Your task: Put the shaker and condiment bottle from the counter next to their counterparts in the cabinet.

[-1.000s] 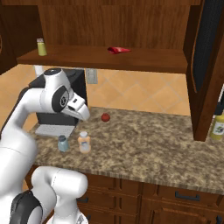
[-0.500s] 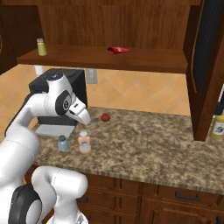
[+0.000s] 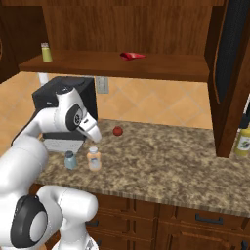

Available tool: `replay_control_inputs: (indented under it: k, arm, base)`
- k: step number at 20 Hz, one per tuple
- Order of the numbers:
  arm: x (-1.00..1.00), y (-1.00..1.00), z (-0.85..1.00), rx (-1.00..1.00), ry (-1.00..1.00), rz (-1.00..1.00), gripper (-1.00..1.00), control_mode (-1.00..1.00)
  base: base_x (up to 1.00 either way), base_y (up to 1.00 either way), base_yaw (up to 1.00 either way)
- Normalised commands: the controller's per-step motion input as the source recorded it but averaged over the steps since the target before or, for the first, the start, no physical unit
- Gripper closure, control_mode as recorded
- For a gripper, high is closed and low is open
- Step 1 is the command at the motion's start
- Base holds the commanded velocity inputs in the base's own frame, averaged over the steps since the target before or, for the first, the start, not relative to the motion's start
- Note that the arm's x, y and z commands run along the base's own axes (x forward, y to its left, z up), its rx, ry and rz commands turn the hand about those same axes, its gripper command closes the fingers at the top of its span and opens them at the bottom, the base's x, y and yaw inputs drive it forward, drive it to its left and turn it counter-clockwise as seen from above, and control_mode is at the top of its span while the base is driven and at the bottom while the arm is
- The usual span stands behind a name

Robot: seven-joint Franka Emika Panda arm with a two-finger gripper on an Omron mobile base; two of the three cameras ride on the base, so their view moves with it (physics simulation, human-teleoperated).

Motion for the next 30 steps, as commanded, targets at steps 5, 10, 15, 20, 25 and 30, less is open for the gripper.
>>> replay_control_inputs:
  k: [5, 10, 15, 20, 25, 30]
  arm:
    - [0.0, 0.0, -0.18, 0.07, 0.0, -0.08, -1.0, -1.0]
    - [0.0, 0.0, -0.21, 0.07, 0.0, -0.06, -1.0, -1.0]
    - [0.0, 0.0, -0.21, 0.05, 0.0, -0.06, -1.0, -1.0]
    - [0.02, 0.0, -0.19, 0.02, 0.0, -0.07, -1.0, -1.0]
    - [0.08, 0.0, -0.18, 0.01, 0.01, -0.07, -1.0, -1.0]
    - [0.14, 0.0, -0.12, 0.01, 0.03, -0.09, -1.0, -1.0]
  base:
    - [0.0, 0.0, 0.0]
    - [0.0, 0.0, 0.0]
    - [0.0, 0.0, 0.0]
    - [0.0, 0.0, 0.0]
    - [0.0, 0.0, 0.0]
    - [0.0, 0.0, 0.0]
